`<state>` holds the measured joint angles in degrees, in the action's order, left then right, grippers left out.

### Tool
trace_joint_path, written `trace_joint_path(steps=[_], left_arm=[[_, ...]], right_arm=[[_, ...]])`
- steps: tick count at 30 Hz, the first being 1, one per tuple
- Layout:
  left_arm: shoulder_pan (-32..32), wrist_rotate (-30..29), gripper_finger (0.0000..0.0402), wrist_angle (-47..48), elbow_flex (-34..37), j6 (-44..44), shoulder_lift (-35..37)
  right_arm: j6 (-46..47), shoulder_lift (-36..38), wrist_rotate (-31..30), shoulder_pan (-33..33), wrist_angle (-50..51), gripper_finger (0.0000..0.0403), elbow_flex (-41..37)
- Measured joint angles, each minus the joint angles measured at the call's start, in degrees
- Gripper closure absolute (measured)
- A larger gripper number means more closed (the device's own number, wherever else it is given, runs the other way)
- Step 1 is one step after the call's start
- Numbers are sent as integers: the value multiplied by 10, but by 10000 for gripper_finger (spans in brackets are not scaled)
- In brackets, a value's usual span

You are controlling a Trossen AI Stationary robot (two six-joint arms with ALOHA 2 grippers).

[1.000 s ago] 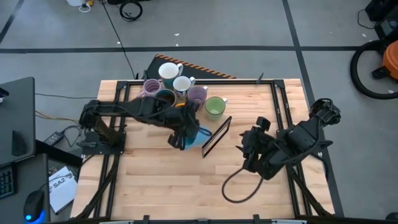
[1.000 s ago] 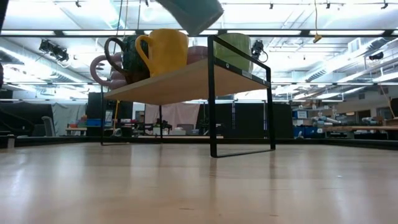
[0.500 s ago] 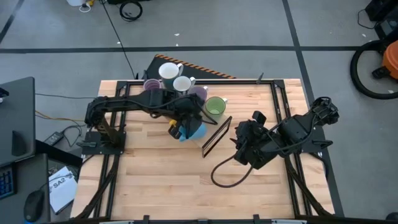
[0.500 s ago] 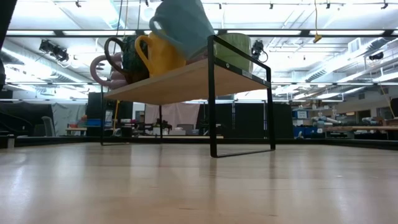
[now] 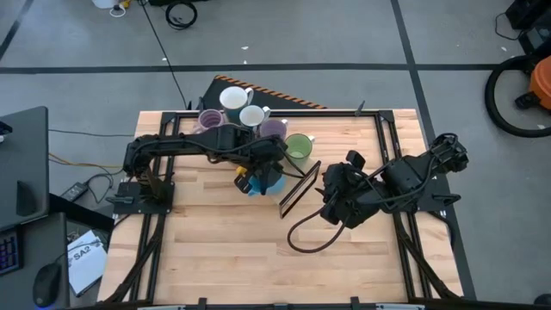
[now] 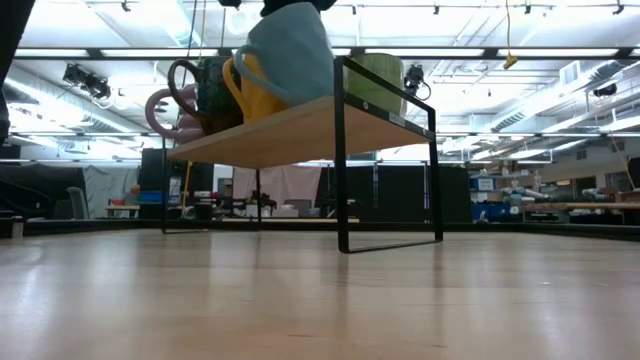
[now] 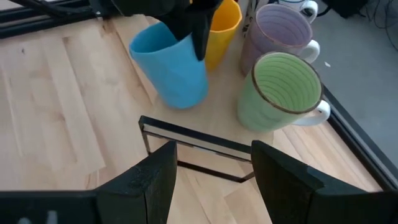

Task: Place coffee mugs
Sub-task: Put the blue mug on the shelf

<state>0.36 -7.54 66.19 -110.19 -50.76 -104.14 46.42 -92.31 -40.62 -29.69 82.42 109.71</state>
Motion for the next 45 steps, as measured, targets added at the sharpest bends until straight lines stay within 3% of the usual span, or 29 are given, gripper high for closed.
trace_joint_path(steps=[45], left_arm=[[-14, -42, 352, -52, 0, 66, -17]], right_arm=[[-21, 0, 17, 1, -11, 191, 0]])
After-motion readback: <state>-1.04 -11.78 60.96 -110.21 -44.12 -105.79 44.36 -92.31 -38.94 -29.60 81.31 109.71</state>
